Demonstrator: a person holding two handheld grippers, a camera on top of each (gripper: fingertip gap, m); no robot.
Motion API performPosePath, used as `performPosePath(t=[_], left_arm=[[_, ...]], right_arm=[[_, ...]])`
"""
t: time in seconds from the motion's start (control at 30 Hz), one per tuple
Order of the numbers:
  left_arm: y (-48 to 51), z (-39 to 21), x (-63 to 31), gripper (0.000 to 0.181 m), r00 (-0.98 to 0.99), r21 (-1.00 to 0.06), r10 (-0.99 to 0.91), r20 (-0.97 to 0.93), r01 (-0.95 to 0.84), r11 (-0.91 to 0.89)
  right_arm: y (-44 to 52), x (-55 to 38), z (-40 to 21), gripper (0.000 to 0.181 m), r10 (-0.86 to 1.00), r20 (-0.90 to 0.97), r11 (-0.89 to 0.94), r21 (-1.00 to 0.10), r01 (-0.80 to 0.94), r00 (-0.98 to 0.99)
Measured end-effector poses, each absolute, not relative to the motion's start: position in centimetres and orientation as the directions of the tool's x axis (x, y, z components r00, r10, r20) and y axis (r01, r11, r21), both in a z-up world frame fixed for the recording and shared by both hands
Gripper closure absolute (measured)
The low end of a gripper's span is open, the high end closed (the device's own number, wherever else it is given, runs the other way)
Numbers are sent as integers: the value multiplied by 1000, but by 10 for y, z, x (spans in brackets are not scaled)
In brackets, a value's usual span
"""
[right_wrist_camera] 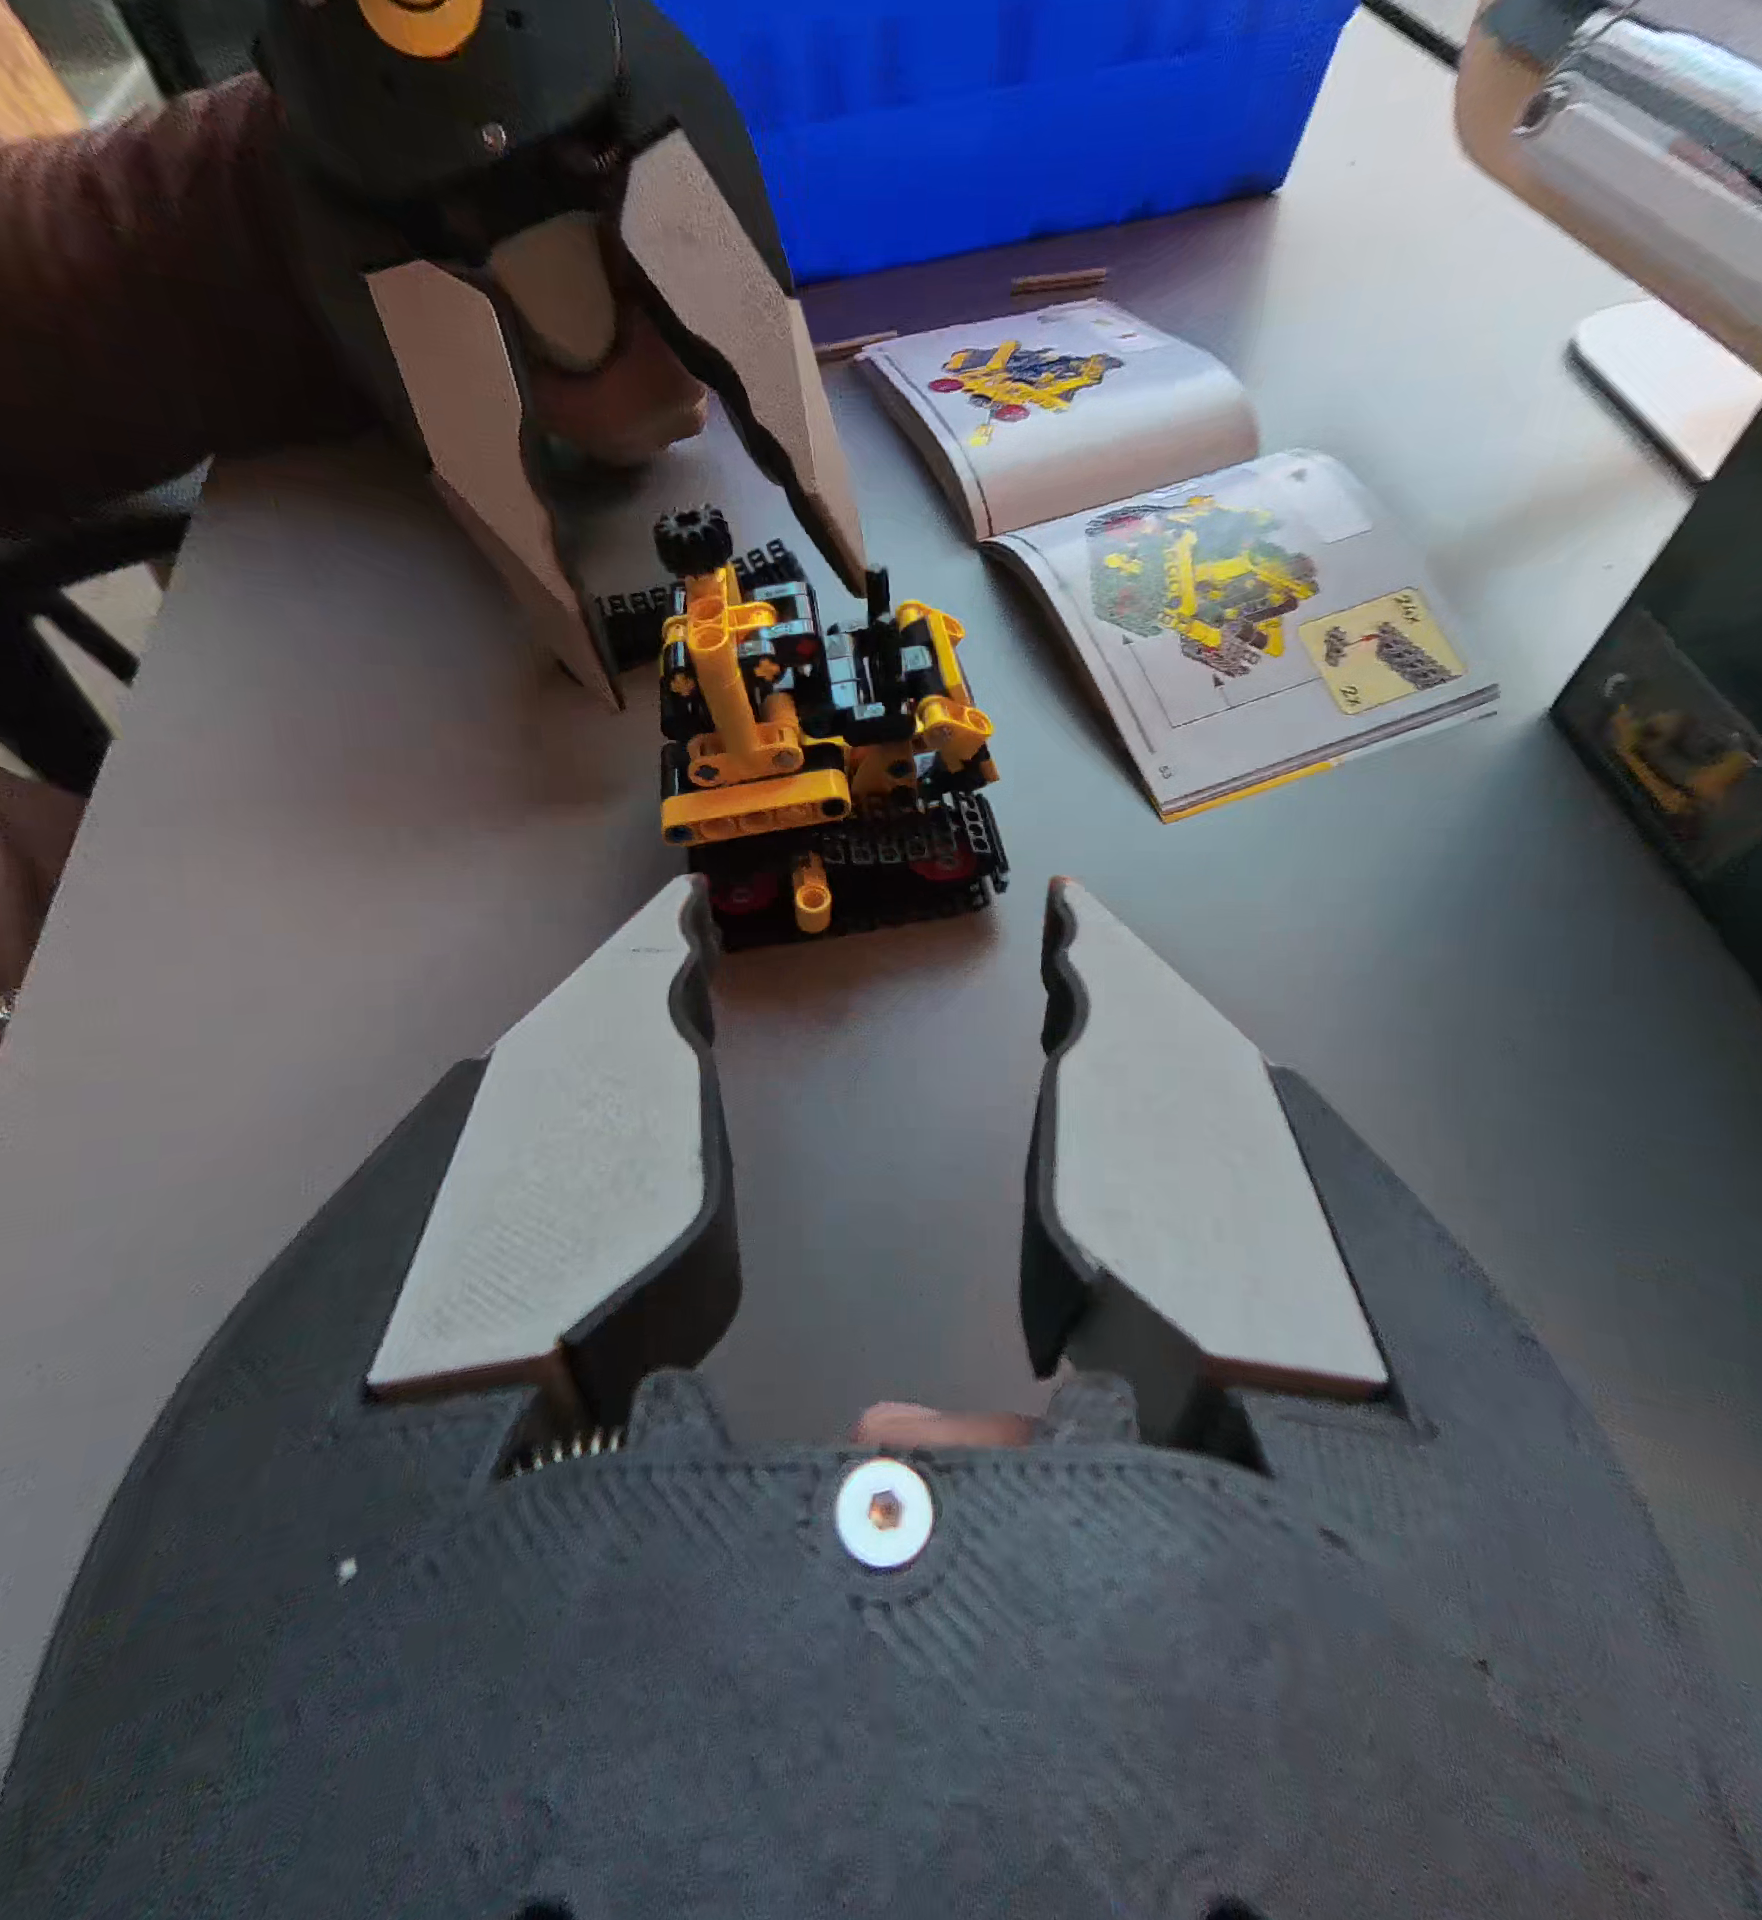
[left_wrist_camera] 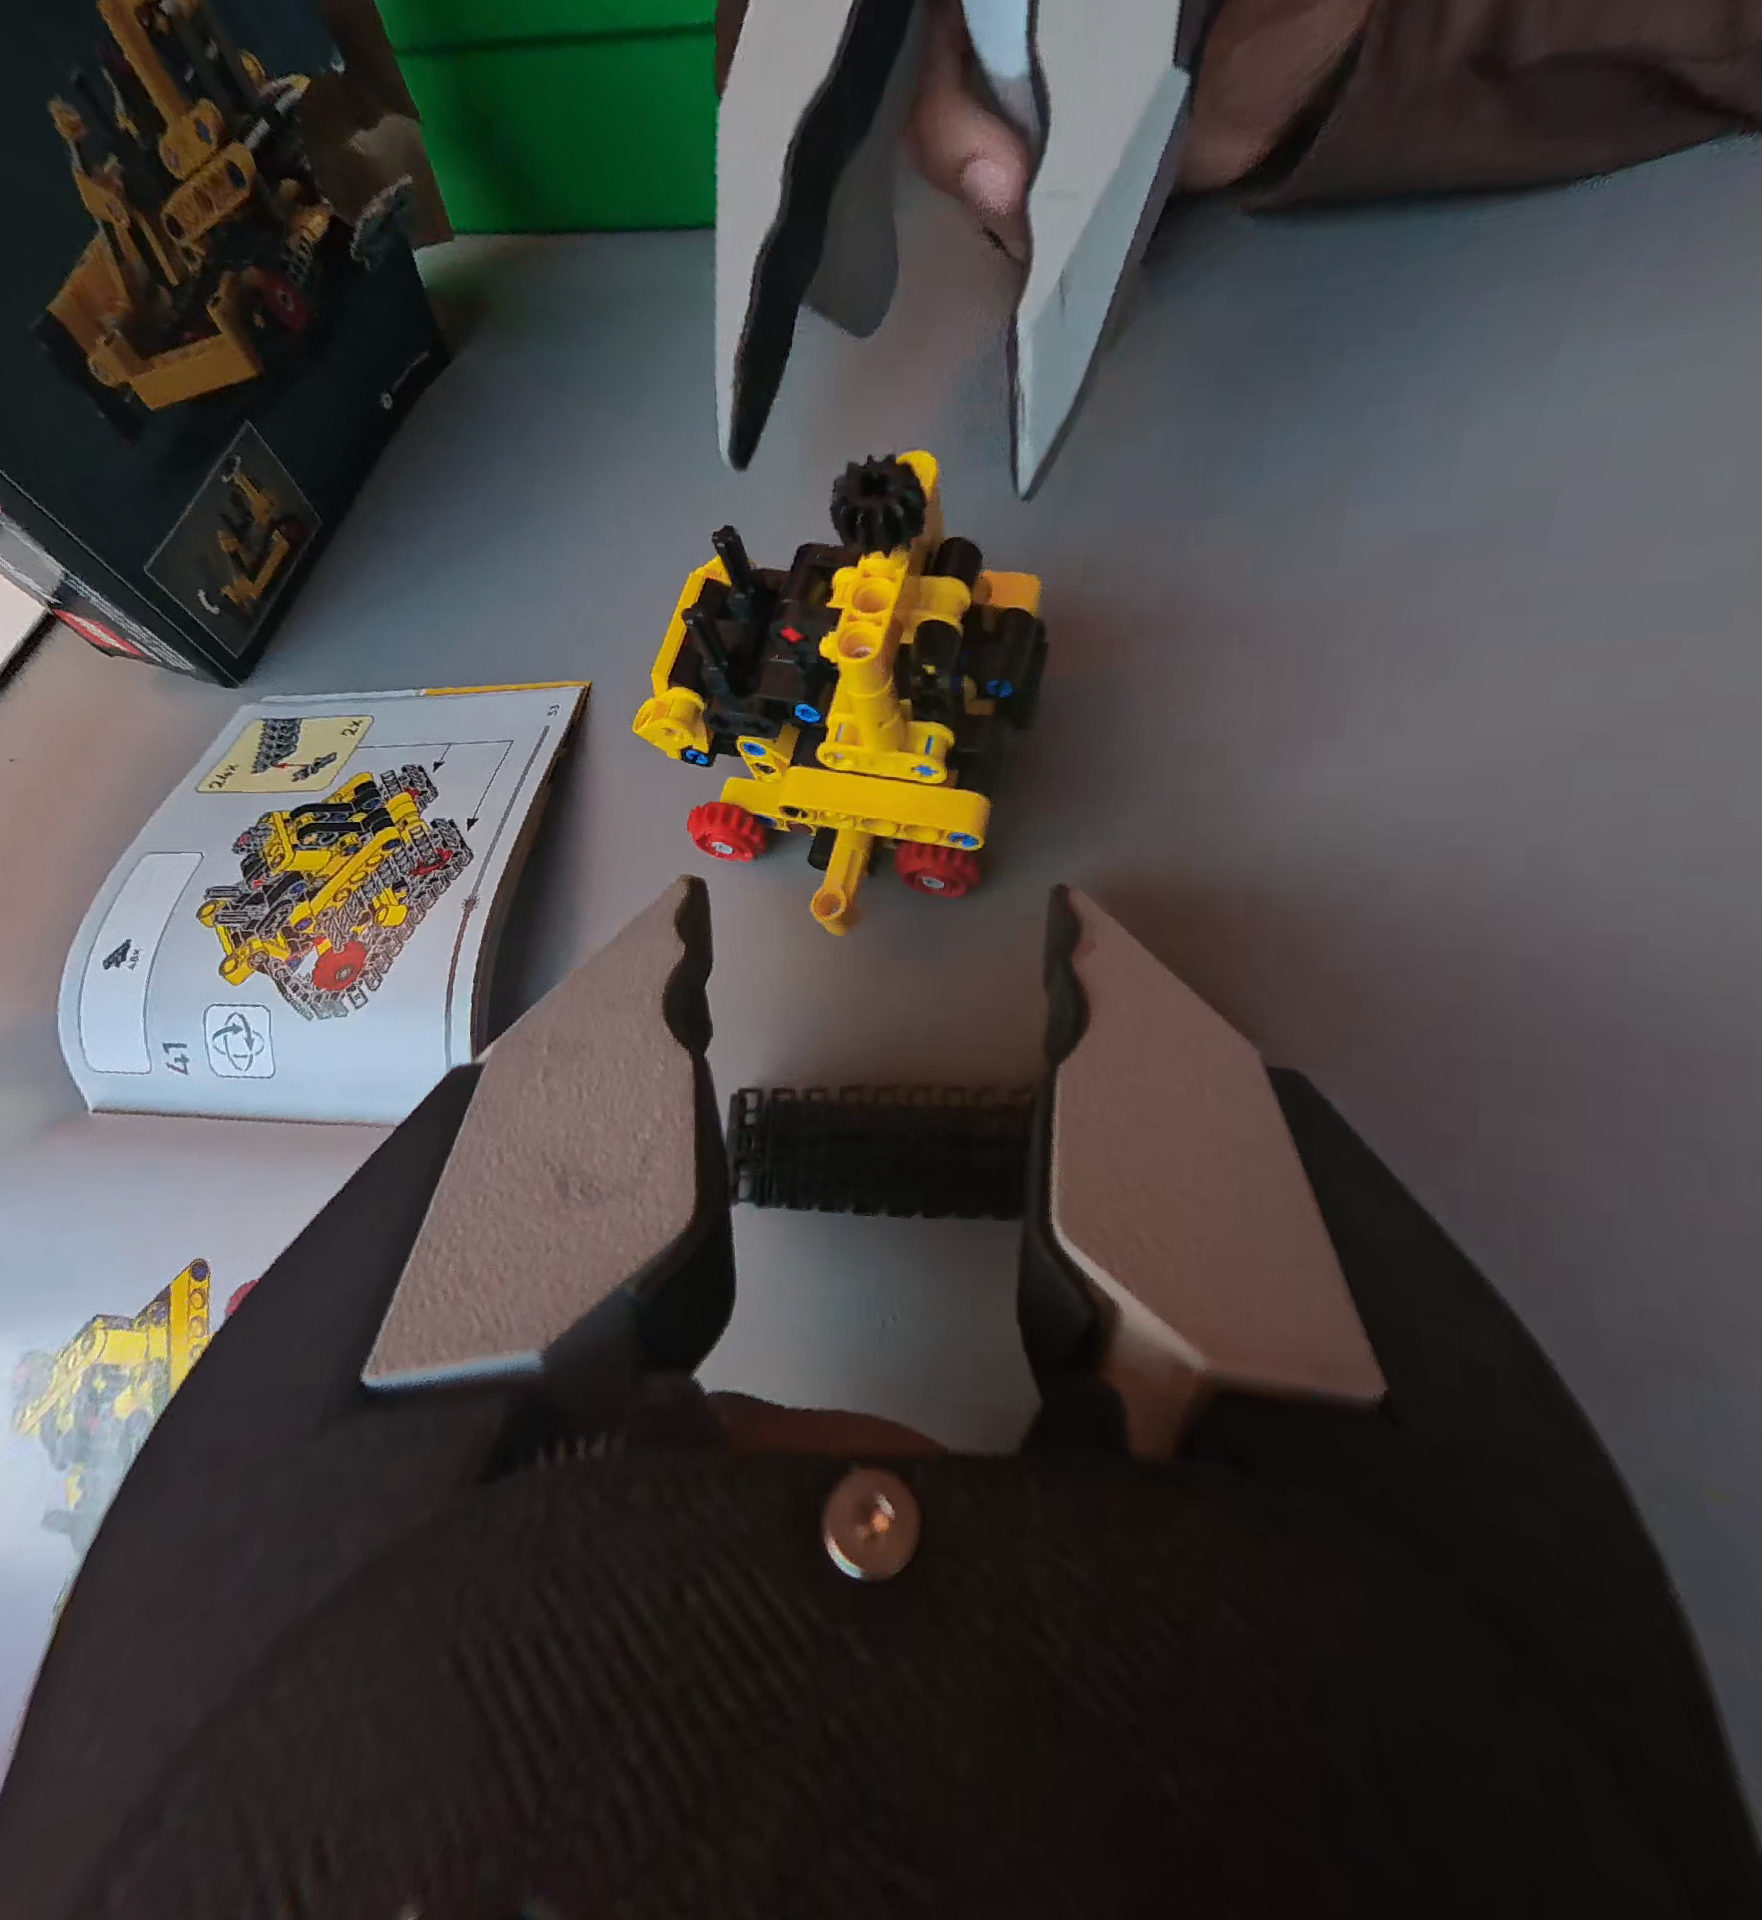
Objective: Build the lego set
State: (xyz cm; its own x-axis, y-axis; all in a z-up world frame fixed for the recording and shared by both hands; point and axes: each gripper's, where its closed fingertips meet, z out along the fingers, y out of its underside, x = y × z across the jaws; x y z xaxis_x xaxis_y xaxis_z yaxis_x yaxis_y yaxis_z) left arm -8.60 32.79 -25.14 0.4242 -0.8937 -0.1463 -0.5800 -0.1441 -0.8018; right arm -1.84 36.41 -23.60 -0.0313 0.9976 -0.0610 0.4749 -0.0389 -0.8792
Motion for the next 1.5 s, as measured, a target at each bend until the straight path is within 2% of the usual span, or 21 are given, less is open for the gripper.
performPosePath(t=[0.2, 0.7, 1.0, 1.37, 1.5], left_arm=[[328, -255, -81, 119, 475, -785, -861, -183, -597, -162], [329, -263, -80, 123, 484, -755, -858, -170, -623, -202], [322, -266, -67, 127, 433, -747, -888, -154, -639, -182], [324, -267, -68, 131, 446, -747, -884, -140, -634, -201], [323, -263, -69, 127, 448, -768, -887, -113, -606, -209]], right_arm=[[365, -22, -243, 108, 997, -44, -6, -859, 512, -62], [356, -34, -256, 102, 996, -44, 10, -815, 579, -79], [354, -36, -265, 110, 996, -39, 22, -781, 624, -85], [353, -39, -266, 109, 997, 19, 65, -775, 629, -79], [354, -31, -264, 107, 995, 26, 80, -782, 618, -96]])
